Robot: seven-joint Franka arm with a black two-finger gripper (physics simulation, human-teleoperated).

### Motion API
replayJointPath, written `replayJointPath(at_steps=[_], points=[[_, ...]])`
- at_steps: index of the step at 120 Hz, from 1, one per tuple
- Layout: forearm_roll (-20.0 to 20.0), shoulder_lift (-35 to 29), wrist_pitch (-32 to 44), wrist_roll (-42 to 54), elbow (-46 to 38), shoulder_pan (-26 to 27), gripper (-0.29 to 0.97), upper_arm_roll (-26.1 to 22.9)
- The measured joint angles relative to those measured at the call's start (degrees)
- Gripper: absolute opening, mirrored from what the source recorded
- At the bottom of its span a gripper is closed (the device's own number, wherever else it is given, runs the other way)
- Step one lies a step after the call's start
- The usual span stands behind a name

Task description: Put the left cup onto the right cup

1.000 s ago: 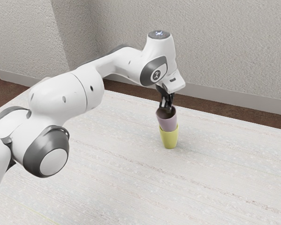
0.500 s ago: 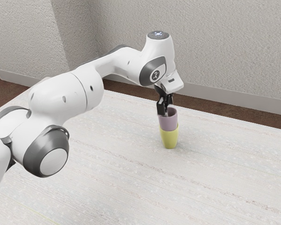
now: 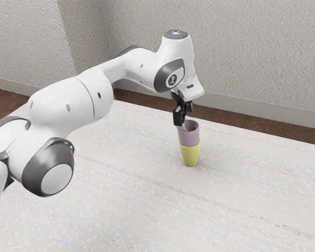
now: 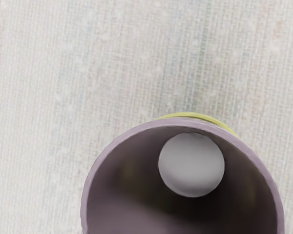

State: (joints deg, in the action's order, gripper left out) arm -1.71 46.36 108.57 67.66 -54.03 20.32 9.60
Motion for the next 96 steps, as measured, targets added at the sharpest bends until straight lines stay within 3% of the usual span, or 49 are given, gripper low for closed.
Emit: replayJointPath(at_steps=[65, 96], points=[[1.45, -14.82, -3.89, -1.46, -15.35, 0.06, 0.68, 0.97], [4.23, -26.53, -8.91, -5.92, -26.34, -2.47, 0.68, 0.87]])
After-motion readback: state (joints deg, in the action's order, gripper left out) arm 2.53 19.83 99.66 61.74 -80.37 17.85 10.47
